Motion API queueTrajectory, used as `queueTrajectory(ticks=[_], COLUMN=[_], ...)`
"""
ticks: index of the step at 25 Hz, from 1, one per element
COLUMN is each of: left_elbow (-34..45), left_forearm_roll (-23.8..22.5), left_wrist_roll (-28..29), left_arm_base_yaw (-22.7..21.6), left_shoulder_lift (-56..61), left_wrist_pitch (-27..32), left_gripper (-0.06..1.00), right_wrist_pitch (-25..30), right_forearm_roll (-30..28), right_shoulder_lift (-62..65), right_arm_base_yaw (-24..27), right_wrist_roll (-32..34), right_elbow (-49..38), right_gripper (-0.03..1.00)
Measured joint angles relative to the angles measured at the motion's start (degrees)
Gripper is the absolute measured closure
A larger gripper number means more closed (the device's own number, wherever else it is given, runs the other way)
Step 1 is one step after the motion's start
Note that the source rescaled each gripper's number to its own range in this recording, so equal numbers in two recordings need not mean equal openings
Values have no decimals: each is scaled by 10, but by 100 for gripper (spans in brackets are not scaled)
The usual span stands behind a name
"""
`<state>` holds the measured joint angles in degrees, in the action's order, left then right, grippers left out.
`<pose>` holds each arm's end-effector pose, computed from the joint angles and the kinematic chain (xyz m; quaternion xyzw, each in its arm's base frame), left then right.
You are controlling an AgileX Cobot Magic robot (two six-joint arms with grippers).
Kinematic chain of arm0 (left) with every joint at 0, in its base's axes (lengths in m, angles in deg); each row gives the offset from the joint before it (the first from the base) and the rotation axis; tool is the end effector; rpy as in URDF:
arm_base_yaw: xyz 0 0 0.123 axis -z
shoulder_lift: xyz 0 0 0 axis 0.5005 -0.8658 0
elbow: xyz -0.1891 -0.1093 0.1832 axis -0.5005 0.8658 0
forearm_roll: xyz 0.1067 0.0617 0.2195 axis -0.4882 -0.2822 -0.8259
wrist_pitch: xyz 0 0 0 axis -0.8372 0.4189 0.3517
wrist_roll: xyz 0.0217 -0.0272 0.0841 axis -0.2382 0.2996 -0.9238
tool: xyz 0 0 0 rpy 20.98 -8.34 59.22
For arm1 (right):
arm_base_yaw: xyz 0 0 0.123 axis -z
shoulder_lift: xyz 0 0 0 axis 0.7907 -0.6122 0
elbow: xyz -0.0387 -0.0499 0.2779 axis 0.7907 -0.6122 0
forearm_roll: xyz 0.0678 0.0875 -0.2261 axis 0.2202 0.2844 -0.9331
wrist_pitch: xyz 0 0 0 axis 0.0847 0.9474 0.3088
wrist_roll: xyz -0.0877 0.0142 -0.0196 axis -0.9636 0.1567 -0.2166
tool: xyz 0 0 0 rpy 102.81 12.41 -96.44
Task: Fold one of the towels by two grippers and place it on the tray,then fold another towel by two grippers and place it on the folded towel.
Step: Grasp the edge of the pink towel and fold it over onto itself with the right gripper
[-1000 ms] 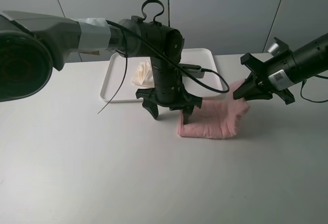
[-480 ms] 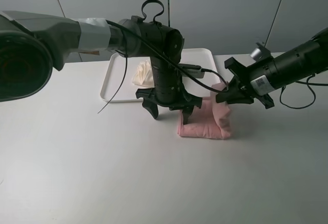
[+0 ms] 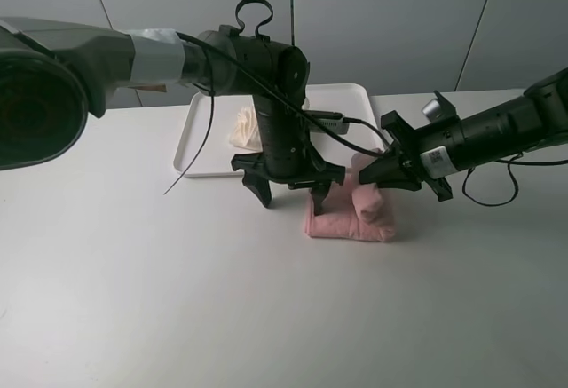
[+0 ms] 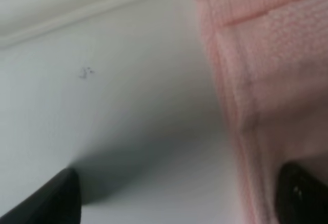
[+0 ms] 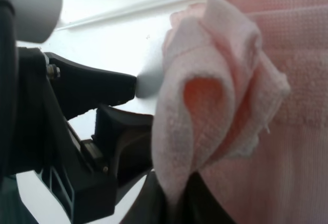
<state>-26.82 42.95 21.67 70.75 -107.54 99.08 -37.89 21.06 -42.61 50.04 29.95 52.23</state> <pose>0.3615 -0.3191 0.0991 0.1401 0.9891 -0.0438 0.0062 0.3052 0.0807 0.1097 0.0748 0.8963 0.4319 0.0675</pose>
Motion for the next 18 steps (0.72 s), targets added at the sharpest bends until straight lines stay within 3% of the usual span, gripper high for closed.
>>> queueTrajectory(ticks=[10,18], left_elbow=[0,0], left_forearm_roll=[2,24], left_wrist_roll=[-18,-30], left_arm_base_yaw=[-1,-1], left_shoulder_lift=[0,0], left_wrist_pitch=[0,0], left_gripper=[-3,-3], right_wrist_pitch=[-1,-13], right_forearm_roll=[60,74], right_shoulder_lift=[-15,-15], right_arm_base_yaw=[-12,-29], right_wrist_roll=[-53,-62], right_elbow=[-4,-4], right_gripper=[94,94])
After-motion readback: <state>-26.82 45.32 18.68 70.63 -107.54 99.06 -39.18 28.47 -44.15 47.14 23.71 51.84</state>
